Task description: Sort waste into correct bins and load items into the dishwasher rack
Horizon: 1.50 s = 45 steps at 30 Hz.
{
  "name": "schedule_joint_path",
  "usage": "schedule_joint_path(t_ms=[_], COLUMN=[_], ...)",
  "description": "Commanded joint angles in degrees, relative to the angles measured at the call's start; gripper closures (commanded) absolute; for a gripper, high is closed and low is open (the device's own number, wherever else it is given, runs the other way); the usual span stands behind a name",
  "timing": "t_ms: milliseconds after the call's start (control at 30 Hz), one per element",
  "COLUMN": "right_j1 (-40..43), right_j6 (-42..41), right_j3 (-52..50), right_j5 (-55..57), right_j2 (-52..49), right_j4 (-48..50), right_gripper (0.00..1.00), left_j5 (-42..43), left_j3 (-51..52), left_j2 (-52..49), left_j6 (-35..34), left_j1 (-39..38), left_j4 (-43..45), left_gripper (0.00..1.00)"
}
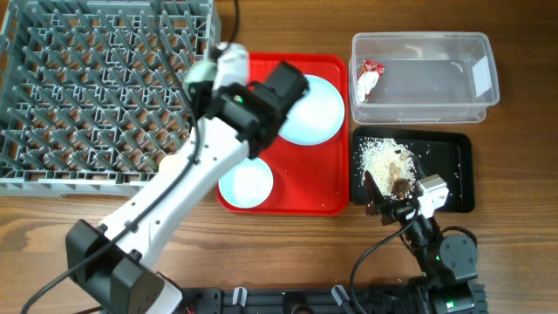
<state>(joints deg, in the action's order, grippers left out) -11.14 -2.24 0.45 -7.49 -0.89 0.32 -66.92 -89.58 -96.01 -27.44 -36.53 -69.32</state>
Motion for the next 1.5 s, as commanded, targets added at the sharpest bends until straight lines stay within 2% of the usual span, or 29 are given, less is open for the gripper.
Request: schedule_joint_path(t_ms=[0, 100, 233, 400, 500, 700, 867, 1133, 1467], right_j1=[0.3, 0.3, 0.3, 0.3, 0.3, 0.3, 0.3, 0.3, 0.3], right_j6=[0.7, 0.7, 0.7, 0.7, 0.7, 0.7, 0.7, 0.7, 0.7], right_j3=[-0.2, -0.2, -0.2, -0.2, -0.2, -0.2, -0.2, -0.2, -0.2], right_j5=[-0.7, -0.7, -0.7, -0.7, -0.7, -0.7, -0.7, -0.7, -0.7], right_j2=[0.6, 0.6, 0.6, 0.6, 0.6, 0.6, 0.6, 0.6, 0.6], right_j4=[0.3, 0.3, 0.3, 0.3, 0.3, 0.3, 0.3, 0.3, 0.3], right_gripper=[0.00, 0.00, 0.00, 0.00, 0.00, 0.00, 0.00, 0.00, 0.00], left_j5=[-9.1, -9.0, -6.0, -4.5, -4.5, -5.0, -9.5, -9.7, -7.6], left_j3=[4.3, 6.2, 6.2, 6.2, 6.2, 6.2, 6.2, 6.2, 6.2], left_j2=[-0.5, -1.9, -4.7, -10.3, -14.1, -18.5, -18.6, -18.6, -18.6], left_j6=[0.6, 8.9, 13.0, 22.1, 25.6, 25.8, 25.8, 27.2, 27.2], left_j1=[8.1, 14.8, 19.3, 20.7, 20.7, 21.4, 21.4, 21.1, 13.8], left_j4=[6.3, 16.3, 22.9, 32.3, 35.0, 35.3, 35.5, 35.7, 33.0], left_gripper=[0.96, 0.96, 0.96, 0.96, 0.96, 0.96, 0.96, 0.96, 0.78])
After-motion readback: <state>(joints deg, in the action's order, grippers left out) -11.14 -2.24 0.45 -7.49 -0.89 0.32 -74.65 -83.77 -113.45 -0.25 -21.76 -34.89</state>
